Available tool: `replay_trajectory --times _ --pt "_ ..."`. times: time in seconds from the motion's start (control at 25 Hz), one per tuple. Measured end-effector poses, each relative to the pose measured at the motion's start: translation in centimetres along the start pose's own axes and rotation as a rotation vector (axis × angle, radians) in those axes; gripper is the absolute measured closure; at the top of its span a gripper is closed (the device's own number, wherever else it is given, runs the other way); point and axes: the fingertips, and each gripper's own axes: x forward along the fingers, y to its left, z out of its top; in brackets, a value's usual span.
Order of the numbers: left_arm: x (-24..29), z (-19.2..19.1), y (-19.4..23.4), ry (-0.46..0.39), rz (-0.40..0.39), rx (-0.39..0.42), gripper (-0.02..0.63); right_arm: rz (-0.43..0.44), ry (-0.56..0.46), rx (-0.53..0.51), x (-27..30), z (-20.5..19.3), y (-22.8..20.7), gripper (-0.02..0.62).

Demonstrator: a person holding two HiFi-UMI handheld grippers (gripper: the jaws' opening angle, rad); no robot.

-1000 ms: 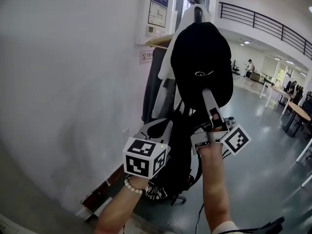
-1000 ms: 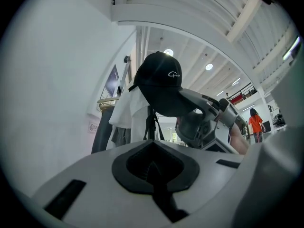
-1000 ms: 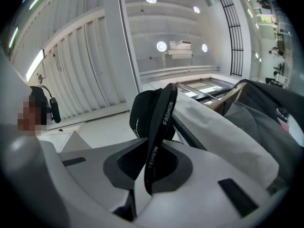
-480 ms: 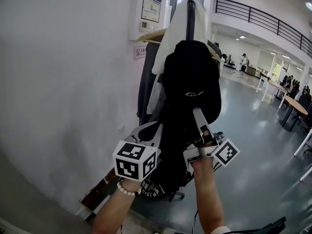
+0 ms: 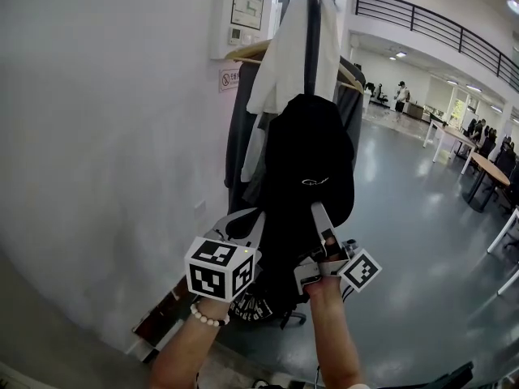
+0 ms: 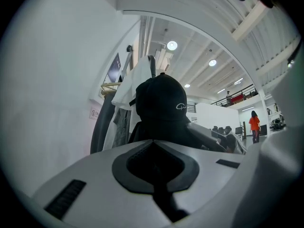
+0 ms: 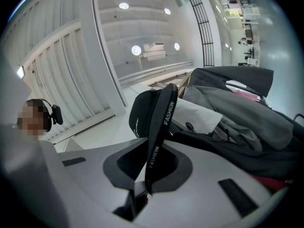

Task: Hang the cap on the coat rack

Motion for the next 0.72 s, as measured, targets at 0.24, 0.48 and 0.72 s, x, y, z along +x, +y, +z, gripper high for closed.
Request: replay_trajectory --times 0.24,0.48,0.72 --pt "0.1 -0.7 -0.4 0.010 -0.012 -0.005 0.601 0.003 -0.018 0.032 -1.3 -1.0 -0.6 0.577" --pt "-0.1 -1.1 -0.3 0.021 -0.014 -0.014 0.601 -0.015 -0.047 0.026 -1.7 -1.0 -1.1 0.577" --pt "-1.1 -1.5 -0.2 0.019 -0.024 -0.038 0.601 -0.086 -0.030 0.019 -3.0 -1.7 -1.6 0.532"
